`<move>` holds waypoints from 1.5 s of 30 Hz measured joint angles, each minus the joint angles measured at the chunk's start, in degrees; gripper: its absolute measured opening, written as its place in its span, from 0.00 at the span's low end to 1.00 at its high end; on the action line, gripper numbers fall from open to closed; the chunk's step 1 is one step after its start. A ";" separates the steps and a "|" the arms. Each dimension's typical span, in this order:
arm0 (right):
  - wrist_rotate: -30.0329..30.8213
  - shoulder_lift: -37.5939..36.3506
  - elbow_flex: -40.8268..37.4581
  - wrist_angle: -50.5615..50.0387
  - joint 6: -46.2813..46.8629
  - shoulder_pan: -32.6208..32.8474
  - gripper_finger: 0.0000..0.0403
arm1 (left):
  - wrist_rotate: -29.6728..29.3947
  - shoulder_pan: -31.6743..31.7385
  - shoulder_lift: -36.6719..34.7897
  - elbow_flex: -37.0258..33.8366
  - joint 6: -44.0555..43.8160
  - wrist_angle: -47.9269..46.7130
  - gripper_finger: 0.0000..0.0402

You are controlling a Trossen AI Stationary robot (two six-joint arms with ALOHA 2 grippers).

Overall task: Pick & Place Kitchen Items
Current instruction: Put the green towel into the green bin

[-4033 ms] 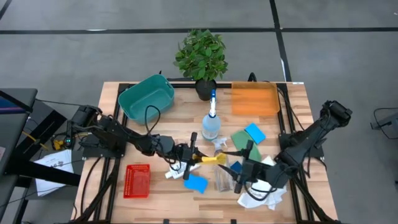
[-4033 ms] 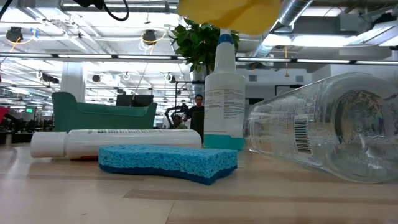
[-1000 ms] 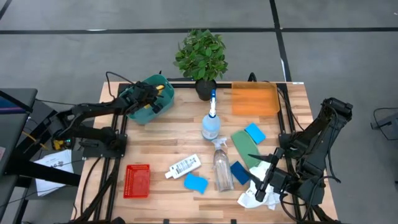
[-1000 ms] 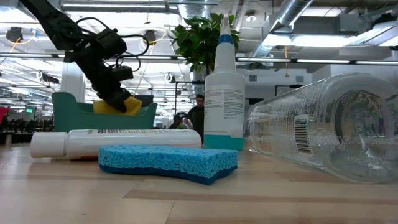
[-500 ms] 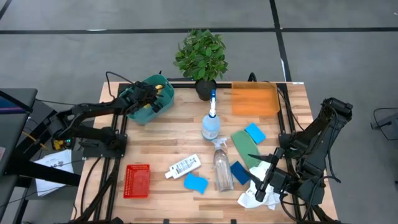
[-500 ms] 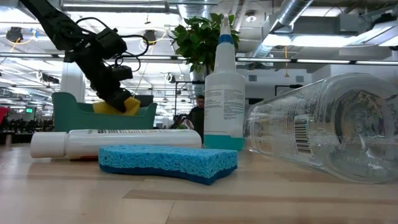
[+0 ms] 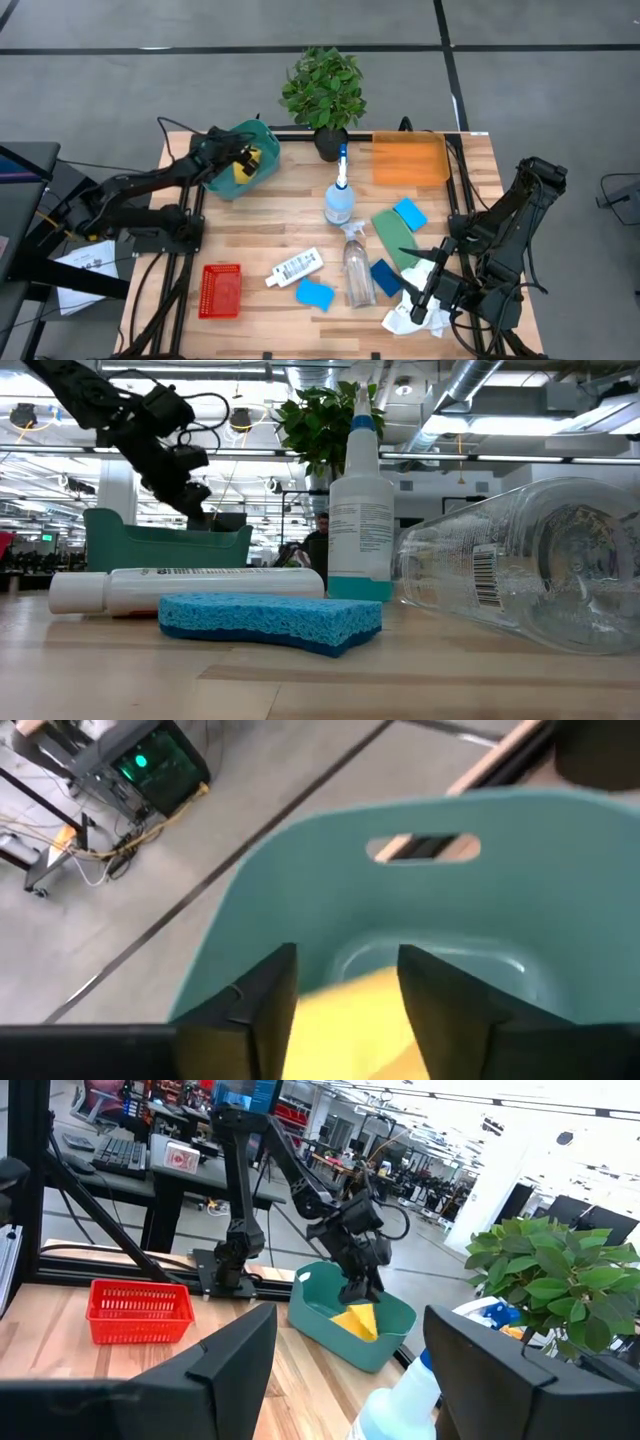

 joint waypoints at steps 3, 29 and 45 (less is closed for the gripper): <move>0.00 0.00 0.00 0.00 0.02 0.07 0.62 | 1.65 -0.68 -2.53 0.00 -0.04 -0.13 0.50; 0.00 0.00 0.00 0.00 1.11 -0.04 0.62 | 72.07 -26.45 -15.84 -14.06 -13.24 47.58 0.39; 0.02 0.00 0.00 -1.17 3.79 -0.21 0.62 | 62.82 -42.97 -16.63 -14.19 -8.02 61.69 0.47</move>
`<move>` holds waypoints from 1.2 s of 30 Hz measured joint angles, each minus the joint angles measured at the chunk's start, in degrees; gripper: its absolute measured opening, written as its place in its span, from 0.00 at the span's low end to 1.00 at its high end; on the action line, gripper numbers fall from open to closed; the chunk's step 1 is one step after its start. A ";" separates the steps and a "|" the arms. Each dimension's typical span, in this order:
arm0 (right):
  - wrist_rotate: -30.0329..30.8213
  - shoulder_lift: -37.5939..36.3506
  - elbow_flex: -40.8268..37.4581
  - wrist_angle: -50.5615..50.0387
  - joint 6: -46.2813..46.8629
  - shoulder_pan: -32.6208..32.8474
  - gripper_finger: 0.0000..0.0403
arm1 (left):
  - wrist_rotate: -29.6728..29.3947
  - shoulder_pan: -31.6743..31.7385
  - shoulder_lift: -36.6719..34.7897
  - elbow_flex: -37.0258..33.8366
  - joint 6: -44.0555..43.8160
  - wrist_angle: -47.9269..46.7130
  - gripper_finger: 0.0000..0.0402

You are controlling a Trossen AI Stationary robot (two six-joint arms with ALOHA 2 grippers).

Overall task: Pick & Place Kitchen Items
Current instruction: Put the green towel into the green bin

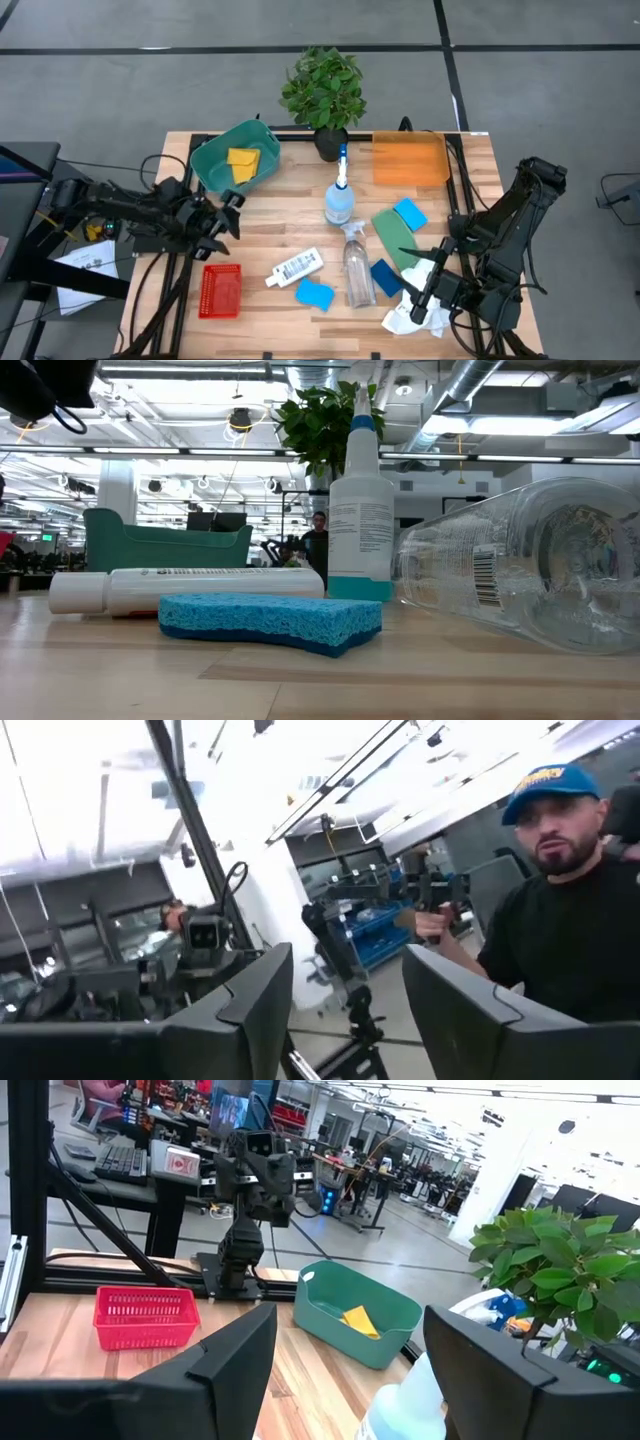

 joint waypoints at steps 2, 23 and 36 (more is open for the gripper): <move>0.00 0.00 0.00 -0.68 1.08 -0.25 0.62 | -2.04 -1.24 0.01 0.00 1.37 -0.01 0.48; -2.68 0.00 0.00 -3.70 4.11 -1.76 0.62 | -16.99 -7.39 0.03 0.00 9.67 -0.81 0.50; -10.90 0.00 0.00 -10.77 10.90 -5.00 0.62 | -41.72 -15.63 0.55 7.09 18.70 -17.86 0.50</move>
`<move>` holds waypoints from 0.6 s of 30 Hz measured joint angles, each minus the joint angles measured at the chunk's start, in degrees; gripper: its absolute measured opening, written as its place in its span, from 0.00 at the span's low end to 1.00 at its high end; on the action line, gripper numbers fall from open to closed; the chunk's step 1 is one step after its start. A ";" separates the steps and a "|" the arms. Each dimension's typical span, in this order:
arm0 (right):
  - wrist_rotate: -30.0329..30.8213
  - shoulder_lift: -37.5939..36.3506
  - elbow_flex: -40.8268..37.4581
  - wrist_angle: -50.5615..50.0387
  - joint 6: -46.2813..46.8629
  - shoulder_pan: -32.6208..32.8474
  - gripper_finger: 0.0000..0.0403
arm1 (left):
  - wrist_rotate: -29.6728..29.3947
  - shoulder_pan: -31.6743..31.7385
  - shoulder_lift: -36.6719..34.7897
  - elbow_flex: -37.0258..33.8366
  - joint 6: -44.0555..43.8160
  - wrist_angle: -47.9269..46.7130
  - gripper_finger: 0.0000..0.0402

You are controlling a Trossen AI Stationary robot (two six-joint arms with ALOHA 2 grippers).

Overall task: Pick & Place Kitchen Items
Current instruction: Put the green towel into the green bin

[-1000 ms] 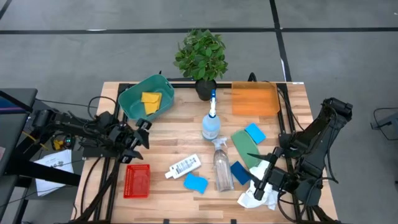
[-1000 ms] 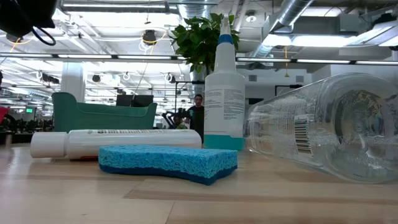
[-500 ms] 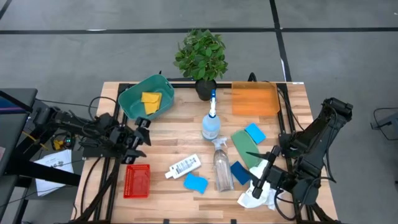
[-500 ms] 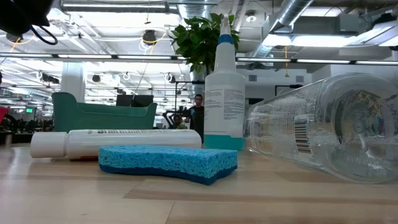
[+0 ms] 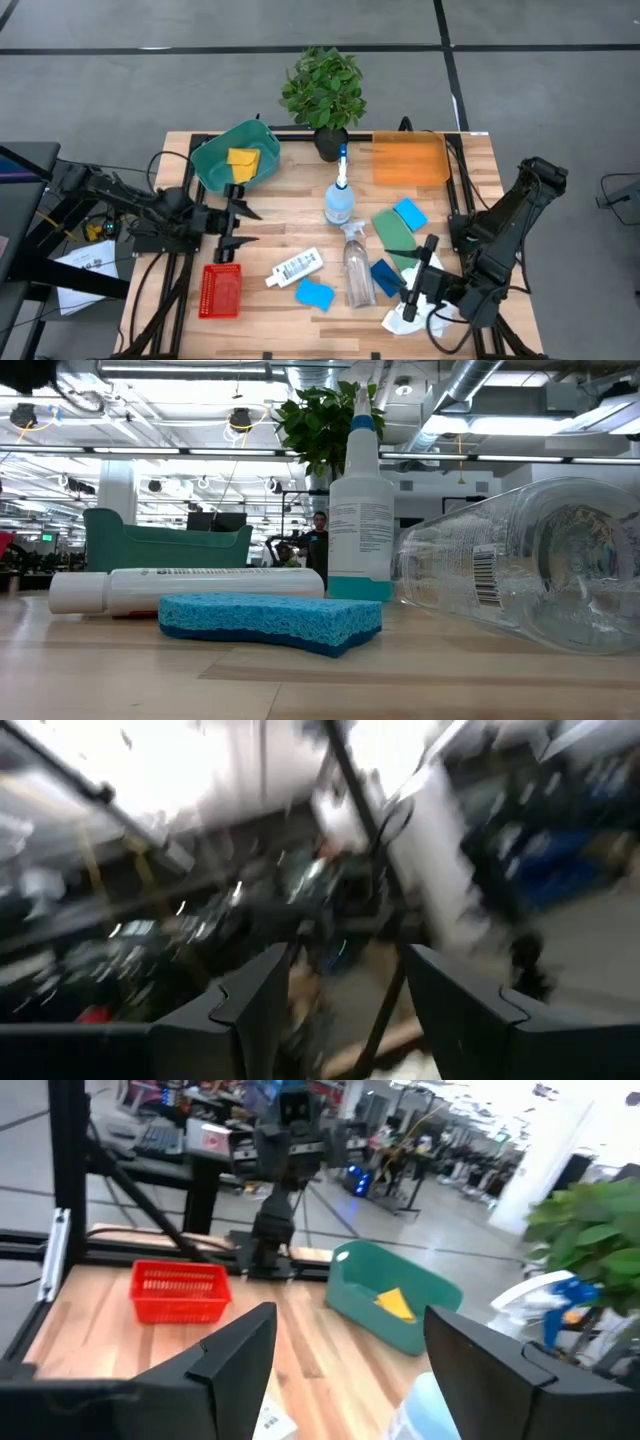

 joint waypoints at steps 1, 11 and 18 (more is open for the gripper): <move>-0.96 0.00 0.00 -0.56 0.67 -0.50 0.62 | -4.08 -1.48 0.34 1.44 1.01 -2.51 0.50; -13.51 -0.01 0.00 -16.91 18.21 -6.15 0.62 | -38.08 -11.14 2.14 6.64 6.08 -14.39 0.50; -29.97 0.00 0.00 -31.99 35.77 -12.65 0.62 | -38.63 -11.78 2.08 6.64 5.97 -14.30 0.50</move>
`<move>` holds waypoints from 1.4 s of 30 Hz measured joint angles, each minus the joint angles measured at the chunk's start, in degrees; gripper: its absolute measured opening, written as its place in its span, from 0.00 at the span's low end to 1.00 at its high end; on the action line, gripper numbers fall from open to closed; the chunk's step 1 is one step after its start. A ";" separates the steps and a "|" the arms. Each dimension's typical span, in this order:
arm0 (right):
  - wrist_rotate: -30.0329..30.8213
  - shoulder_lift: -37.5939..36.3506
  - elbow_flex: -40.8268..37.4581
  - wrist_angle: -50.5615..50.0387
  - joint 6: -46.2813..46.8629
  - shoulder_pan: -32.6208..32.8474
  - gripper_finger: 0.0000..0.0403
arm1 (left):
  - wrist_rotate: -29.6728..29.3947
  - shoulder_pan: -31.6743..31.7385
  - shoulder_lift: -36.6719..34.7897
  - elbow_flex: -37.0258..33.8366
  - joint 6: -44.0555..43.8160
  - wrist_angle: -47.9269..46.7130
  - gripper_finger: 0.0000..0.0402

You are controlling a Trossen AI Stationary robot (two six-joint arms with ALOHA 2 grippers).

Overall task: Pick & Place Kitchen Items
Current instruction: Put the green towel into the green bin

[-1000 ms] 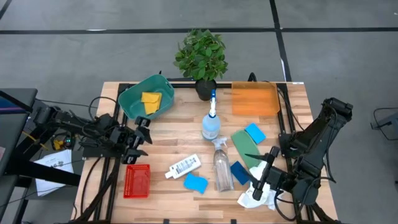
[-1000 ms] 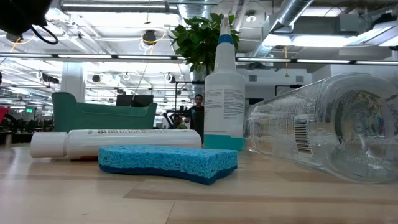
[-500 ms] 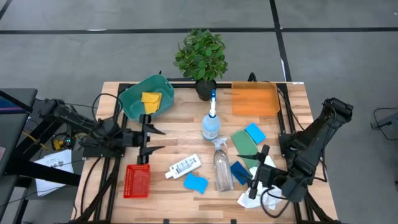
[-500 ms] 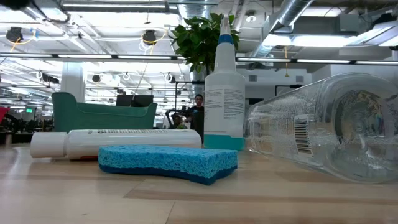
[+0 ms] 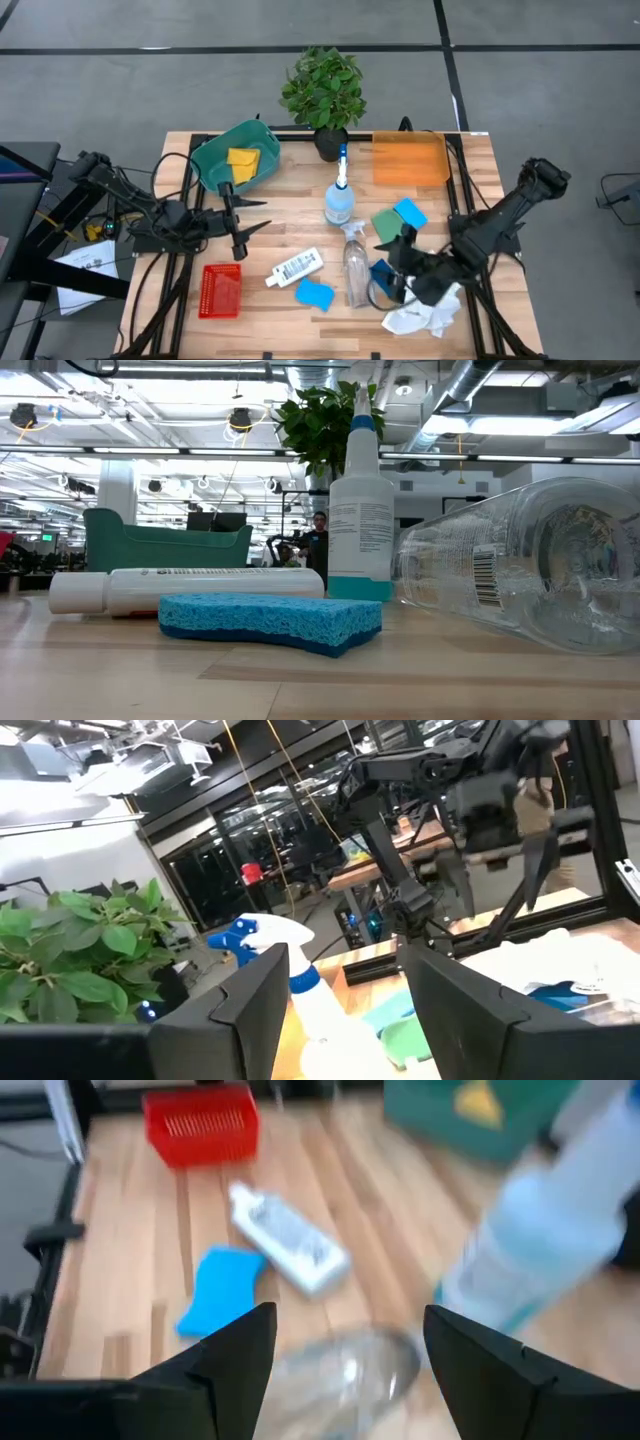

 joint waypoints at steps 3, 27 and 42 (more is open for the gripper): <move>-4.33 0.07 0.00 -4.84 5.69 -2.26 0.62 | 0.02 0.00 0.00 0.00 -0.04 0.02 0.50; -9.58 0.11 -4.55 -24.73 31.67 -5.33 0.62 | 0.09 0.02 0.00 0.00 -0.11 0.50 0.50; -14.98 0.11 -14.25 -17.43 19.37 -14.00 0.62 | 0.13 0.04 0.00 -0.02 -0.11 0.46 0.50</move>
